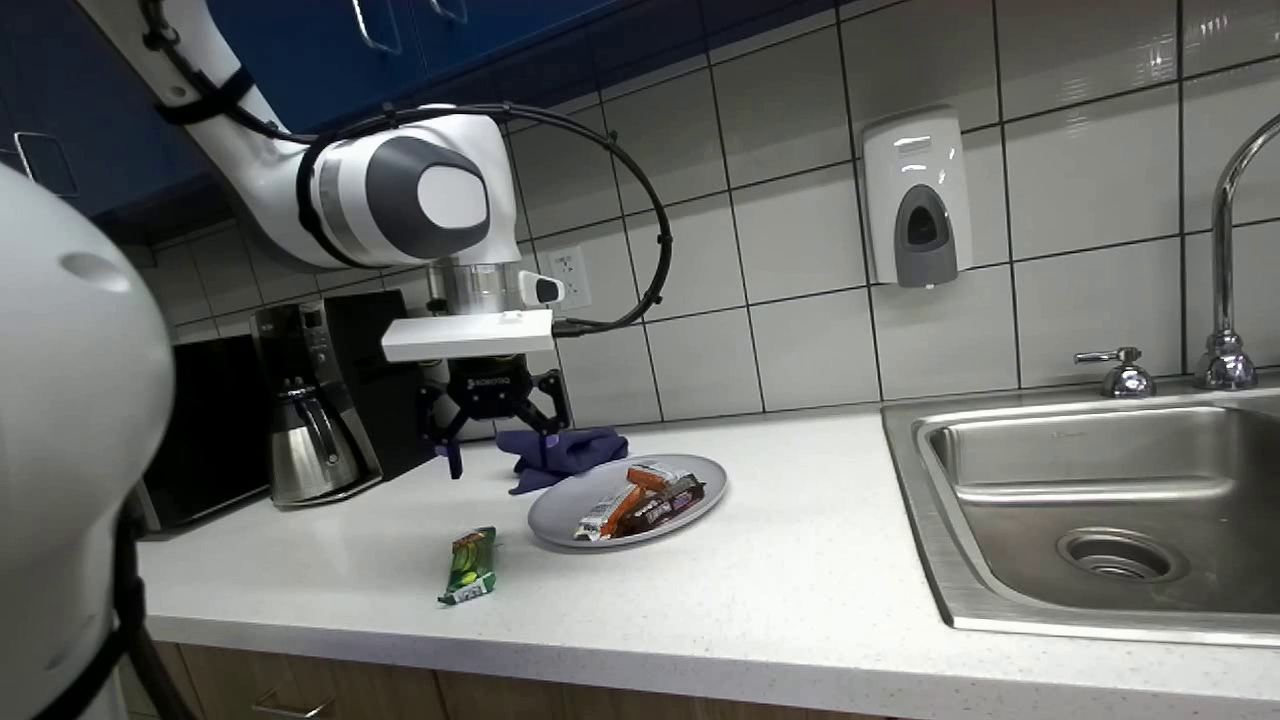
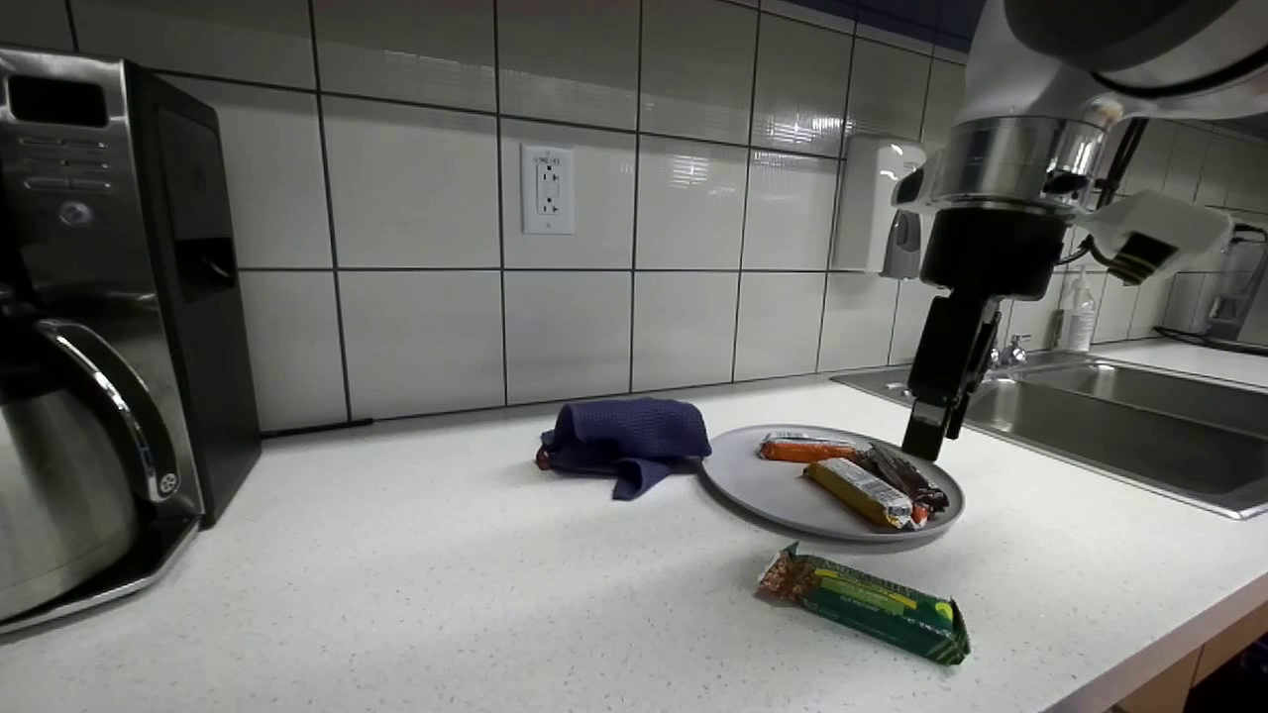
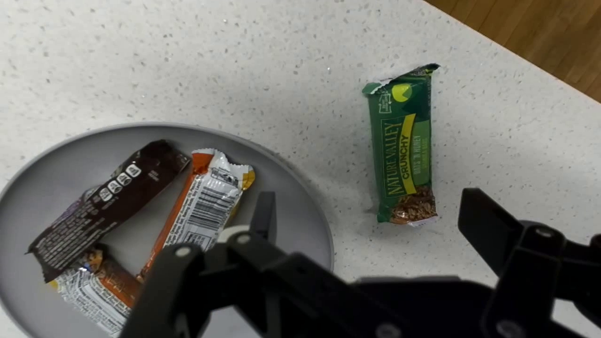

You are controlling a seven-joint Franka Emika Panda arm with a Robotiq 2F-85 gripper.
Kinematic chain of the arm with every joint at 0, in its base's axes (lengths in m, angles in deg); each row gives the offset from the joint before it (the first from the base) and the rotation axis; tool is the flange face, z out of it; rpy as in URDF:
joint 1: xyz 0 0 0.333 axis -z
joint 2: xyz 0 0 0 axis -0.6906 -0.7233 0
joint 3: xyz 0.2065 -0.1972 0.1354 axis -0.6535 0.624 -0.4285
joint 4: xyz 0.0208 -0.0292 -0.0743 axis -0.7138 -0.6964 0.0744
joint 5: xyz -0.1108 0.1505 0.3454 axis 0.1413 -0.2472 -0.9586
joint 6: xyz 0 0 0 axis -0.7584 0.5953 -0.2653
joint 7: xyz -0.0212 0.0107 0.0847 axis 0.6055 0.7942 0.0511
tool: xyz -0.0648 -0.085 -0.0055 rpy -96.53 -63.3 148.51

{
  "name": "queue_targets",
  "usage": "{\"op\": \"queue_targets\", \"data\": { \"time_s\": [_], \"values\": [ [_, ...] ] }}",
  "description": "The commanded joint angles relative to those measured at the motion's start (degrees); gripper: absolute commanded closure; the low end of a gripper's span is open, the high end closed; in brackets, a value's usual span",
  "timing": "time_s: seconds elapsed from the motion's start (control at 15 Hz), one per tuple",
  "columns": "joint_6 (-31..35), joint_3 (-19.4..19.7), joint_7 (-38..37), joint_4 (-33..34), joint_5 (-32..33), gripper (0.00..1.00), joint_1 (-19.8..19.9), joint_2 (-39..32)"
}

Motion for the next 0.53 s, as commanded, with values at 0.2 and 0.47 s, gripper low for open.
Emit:
{"op": "queue_targets", "data": {
  "time_s": [0.2, 0.47],
  "values": [
    [0.51, 0.46, -1.07, -0.14, 0.79, 0.00, -1.92, -0.28],
    [0.55, -0.53, -1.62, 0.21, 0.51, 0.00, -4.09, -1.77]
  ]
}}
